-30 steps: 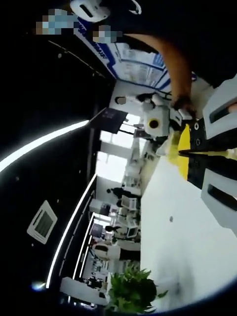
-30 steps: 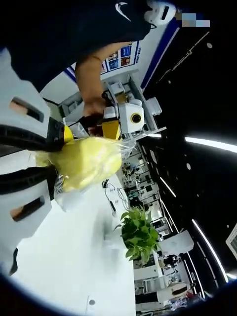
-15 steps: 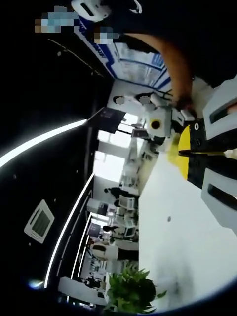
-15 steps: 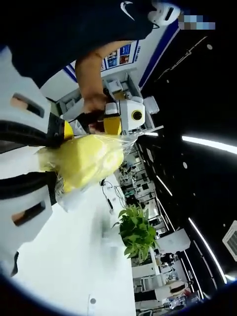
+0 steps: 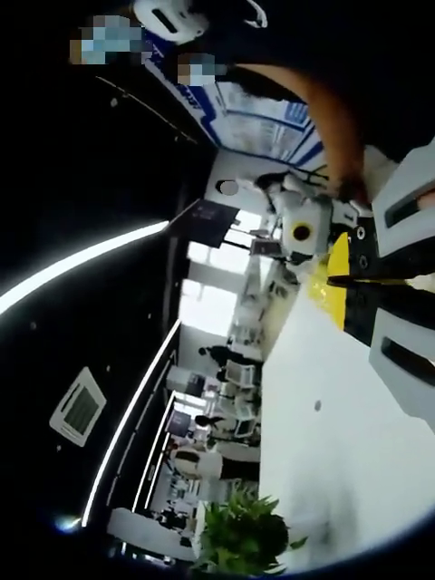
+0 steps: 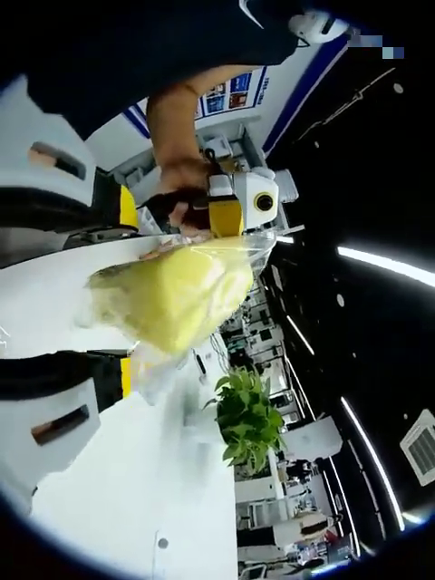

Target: Compare the silicone blocks by pressing each to a similar depth, holding the contact briefly, and releasing to observe deformation and rebound differences across the visible hardness samples.

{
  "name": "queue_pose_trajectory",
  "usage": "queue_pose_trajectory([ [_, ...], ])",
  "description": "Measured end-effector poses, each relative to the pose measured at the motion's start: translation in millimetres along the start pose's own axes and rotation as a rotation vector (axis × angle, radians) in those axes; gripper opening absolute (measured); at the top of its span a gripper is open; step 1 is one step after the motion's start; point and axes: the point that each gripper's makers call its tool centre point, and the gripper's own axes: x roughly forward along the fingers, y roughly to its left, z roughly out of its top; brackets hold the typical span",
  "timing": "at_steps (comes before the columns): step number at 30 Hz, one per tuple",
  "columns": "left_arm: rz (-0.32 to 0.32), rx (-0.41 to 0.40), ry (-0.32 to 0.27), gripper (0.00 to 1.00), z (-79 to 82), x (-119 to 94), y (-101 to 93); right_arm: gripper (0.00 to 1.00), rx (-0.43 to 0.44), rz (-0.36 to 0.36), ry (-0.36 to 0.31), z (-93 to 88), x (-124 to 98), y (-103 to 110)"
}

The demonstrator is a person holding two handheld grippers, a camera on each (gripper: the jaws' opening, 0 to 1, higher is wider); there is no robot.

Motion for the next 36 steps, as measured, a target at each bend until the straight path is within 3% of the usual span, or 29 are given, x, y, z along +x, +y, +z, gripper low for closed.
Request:
queue_pose_trajectory([
  [2,-0.002,-0.005,-0.013,0.0,3.0,0.2,-0.1,0.59,-0.018,-0.03,-0.008,2.5,-2.8,-4.7],
  [8,0.032,0.013,0.0,0.0,-5.6,1.5,9.3,0.97,-0.129,-0.233,-0.02,8.3,-29.0,-37.0],
  [14,0.057,-0.027,-0.01,0.0,-17.0,-2.5,18.2,0.96,-0.133,-0.356,-0.051,8.2,-74.1,-57.6],
  [17,0.064,-0.056,-0.022,0.0,-18.5,-3.6,21.8,0.96,-0.147,-0.414,-0.02,0.1,-94.3,-69.5],
  [20,0.071,-0.074,-0.026,0.0,-18.7,-3.4,24.8,0.96,-0.199,-0.485,-0.032,-2.8,-119.7,-79.4],
  [27,0.093,-0.146,-0.026,0.0,-27.0,-4.4,33.3,0.96,-0.139,-0.568,-0.017,-31.1,-156.7,-88.7],
  [34,0.118,-0.23,-0.022,0.0,-56.8,-11.4,39.2,0.96,-0.109,-0.598,-0.005,-61.4,-174.7,-79.3],
  [36,0.13,-0.288,-0.036,0.0,-65.5,-14.0,44.4,0.96,-0.124,-0.637,0.048,-75.5,-182.0,-82.3],
])
